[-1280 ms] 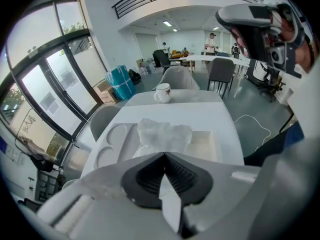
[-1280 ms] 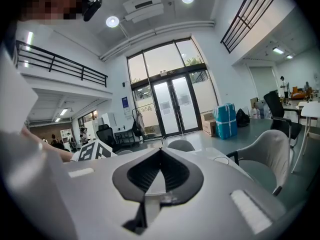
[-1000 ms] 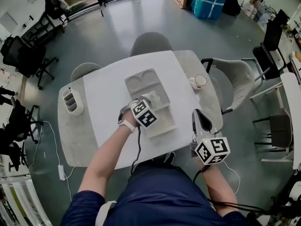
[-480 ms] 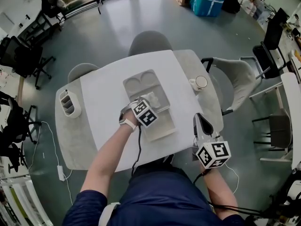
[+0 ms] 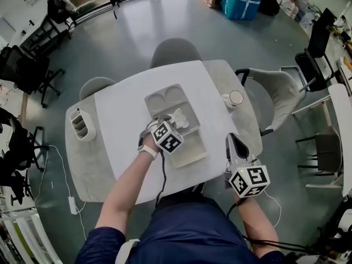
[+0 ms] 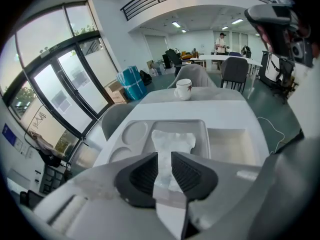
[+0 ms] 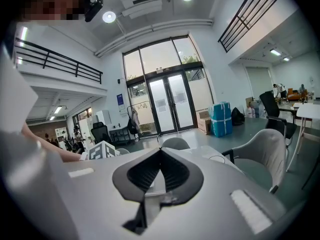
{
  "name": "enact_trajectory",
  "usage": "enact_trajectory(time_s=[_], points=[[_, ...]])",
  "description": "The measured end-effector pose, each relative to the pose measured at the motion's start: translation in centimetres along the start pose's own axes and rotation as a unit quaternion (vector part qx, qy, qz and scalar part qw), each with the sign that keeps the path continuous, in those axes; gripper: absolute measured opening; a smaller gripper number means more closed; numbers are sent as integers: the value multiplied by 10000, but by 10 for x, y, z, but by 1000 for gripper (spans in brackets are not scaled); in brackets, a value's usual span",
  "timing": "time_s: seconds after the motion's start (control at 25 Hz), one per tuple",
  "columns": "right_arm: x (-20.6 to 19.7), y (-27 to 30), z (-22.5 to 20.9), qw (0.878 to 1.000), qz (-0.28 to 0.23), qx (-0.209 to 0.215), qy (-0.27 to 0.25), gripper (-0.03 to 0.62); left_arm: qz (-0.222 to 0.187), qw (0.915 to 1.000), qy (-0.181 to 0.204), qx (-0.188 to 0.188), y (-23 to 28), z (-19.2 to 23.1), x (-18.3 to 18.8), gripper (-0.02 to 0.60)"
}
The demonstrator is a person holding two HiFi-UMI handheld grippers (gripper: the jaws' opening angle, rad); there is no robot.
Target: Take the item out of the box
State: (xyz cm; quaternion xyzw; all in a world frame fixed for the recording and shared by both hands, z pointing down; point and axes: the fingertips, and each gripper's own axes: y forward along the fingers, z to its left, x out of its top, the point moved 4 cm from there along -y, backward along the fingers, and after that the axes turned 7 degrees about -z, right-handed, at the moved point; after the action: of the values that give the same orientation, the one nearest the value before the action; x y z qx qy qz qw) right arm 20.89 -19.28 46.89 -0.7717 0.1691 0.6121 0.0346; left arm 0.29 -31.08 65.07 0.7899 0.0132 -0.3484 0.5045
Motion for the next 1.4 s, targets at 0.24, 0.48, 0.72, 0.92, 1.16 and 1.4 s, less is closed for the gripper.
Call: enact_trajectory(time_s=[0.24, 0.48, 0.72, 0.92, 1.16, 1.4], points=[[19, 11, 1, 9997, -187, 113, -131, 2, -547, 9969, -69, 555, -51, 17, 10, 94], [36, 21, 8, 9984, -340, 380, -259, 2, -1225, 9825, -536, 1293, -127, 33, 9, 94], [64, 40, 34, 9940, -634, 793, -406, 2, -2078, 9504, -1093, 2041, -222, 56, 17, 94], [93, 52, 60, 9868, -971, 1150, -589, 2, -2813, 9184, -1195, 2513, -301, 71, 41, 94], [130, 52, 86, 9765, -1397, 1447, -770, 2, -3682, 8757, -1238, 2868, -375, 76, 75, 93], [171, 42, 102, 9641, -1936, 1544, -958, 2, -4416, 8351, -1062, 3103, -409, 78, 115, 91]])
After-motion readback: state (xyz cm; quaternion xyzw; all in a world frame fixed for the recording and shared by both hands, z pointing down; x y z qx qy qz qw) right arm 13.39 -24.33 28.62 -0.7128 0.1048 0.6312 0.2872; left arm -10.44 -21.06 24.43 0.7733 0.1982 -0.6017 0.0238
